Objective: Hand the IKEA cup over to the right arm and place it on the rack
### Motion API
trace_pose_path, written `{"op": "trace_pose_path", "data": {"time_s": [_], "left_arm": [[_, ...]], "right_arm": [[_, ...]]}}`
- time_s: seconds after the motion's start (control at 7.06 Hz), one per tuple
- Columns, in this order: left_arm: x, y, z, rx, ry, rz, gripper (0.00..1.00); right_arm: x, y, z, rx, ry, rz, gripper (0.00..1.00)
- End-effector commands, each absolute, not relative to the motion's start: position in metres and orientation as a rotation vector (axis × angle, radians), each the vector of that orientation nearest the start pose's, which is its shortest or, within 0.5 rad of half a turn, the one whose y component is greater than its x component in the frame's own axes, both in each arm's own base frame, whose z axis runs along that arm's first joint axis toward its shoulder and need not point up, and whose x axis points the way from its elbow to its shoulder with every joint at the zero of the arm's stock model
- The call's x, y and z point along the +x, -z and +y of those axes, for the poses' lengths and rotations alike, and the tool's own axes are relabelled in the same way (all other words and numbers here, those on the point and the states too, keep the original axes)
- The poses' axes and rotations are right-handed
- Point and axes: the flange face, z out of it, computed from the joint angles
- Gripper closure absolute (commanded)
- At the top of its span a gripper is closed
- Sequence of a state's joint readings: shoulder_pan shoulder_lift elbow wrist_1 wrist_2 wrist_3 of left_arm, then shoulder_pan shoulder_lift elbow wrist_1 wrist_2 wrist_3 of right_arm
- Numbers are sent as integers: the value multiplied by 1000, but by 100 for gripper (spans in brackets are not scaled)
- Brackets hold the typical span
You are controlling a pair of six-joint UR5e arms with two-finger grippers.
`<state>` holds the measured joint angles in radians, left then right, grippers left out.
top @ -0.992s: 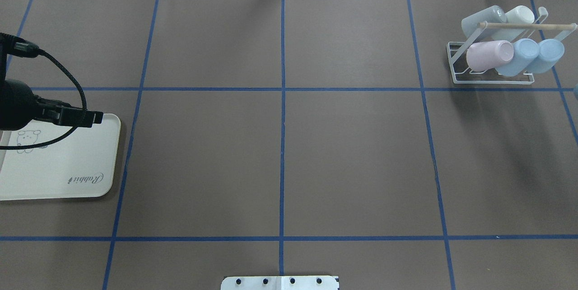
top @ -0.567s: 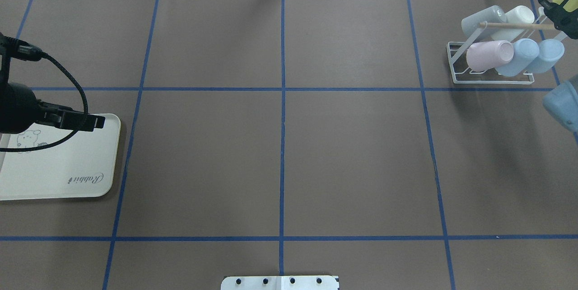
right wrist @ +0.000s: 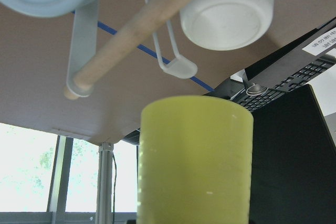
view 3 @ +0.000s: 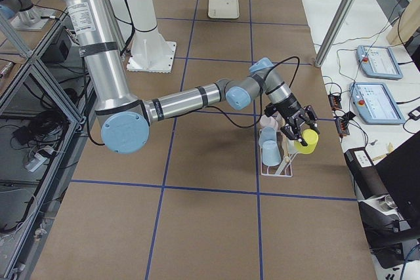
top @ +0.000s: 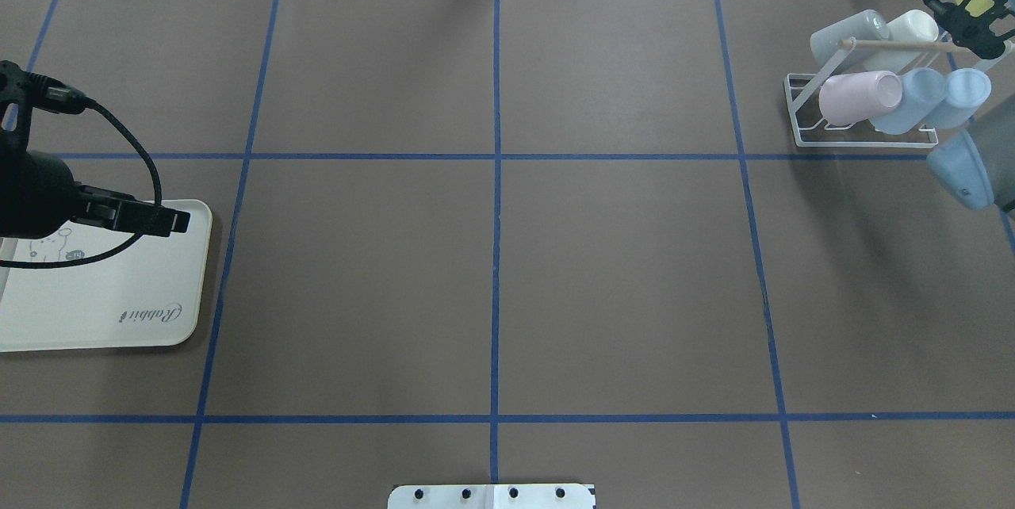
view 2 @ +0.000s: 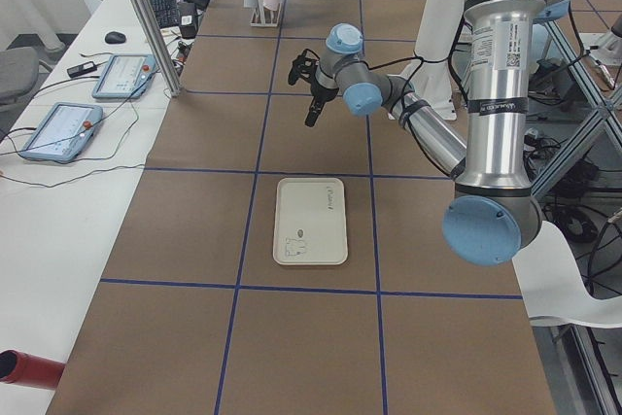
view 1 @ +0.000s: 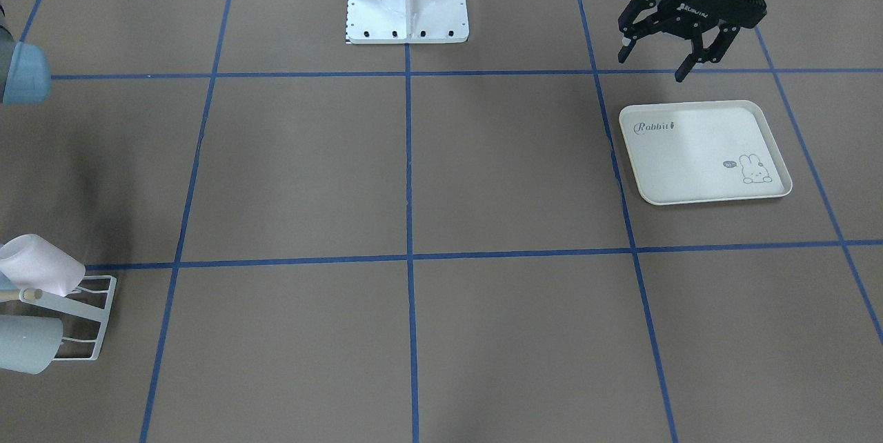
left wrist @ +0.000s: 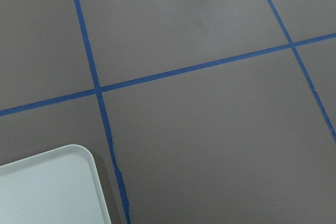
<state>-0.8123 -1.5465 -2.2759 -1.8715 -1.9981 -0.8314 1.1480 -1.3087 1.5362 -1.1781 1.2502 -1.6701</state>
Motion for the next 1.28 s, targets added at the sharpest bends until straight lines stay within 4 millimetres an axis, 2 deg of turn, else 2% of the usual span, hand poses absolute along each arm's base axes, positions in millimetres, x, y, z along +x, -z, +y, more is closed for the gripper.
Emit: {"op": "trace_pose_path", "data": {"time_s": [0.0,0.42,0.85,1.13], "left_arm": [[230,-310,-375,392,-146,964,0],[232,-311,-375,390,-149,964,0],[232,-311,-375,390,-149,964,0],[232,-311,-375,390,-149,964,0]], "right_arm": [[-111,-530,-647,375,1902,727,100],[-116,-534,-648,350,1909,748,100],[-124,-526,-651,364,1908,756,100],[-122,-530,-649,353,1908,759,100]]}}
